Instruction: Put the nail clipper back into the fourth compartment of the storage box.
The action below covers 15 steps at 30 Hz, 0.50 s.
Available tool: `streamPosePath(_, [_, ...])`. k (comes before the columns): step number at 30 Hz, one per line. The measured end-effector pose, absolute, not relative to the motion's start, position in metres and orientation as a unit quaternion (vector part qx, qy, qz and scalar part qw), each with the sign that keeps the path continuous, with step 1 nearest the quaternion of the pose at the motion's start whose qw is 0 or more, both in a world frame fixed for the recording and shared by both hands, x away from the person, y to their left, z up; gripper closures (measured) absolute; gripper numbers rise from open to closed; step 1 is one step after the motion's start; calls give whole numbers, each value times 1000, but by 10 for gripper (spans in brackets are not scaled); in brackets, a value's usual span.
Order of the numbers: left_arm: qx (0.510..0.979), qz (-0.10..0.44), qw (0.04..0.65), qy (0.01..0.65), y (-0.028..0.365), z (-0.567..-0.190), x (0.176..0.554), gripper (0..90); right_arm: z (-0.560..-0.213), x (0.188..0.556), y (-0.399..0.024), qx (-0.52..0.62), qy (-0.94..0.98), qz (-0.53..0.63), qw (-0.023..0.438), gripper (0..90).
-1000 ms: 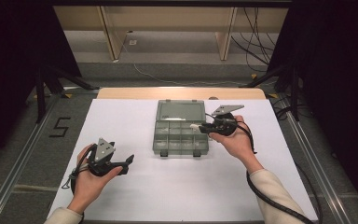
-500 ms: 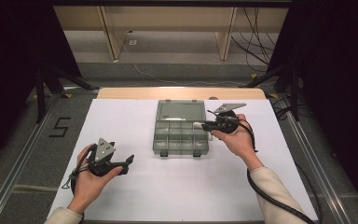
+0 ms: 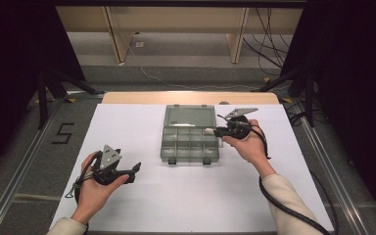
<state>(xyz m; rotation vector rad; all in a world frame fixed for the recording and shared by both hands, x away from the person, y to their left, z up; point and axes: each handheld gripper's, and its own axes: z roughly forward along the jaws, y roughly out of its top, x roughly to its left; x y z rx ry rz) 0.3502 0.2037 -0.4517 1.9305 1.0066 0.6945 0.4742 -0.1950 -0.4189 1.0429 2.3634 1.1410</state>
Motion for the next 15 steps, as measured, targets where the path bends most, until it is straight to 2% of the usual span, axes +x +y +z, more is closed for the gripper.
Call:
streamPosePath(5, [768,276,415,401,203,-452,350,146,-418,475,-195,375,832,383,141,780])
streamPosePath(8, [768,276,415,401,203,-452,350,146,-420,477,-196,367,831,388,155,780])
streamPosePath(12, [769,276,416,401,203,-452,350,146,-419,477,-195,374,833,380,144,780])
streamPosePath(15, [768,276,415,401,203,-452,350,146,-422,479,-194,370,833,382,156,779])
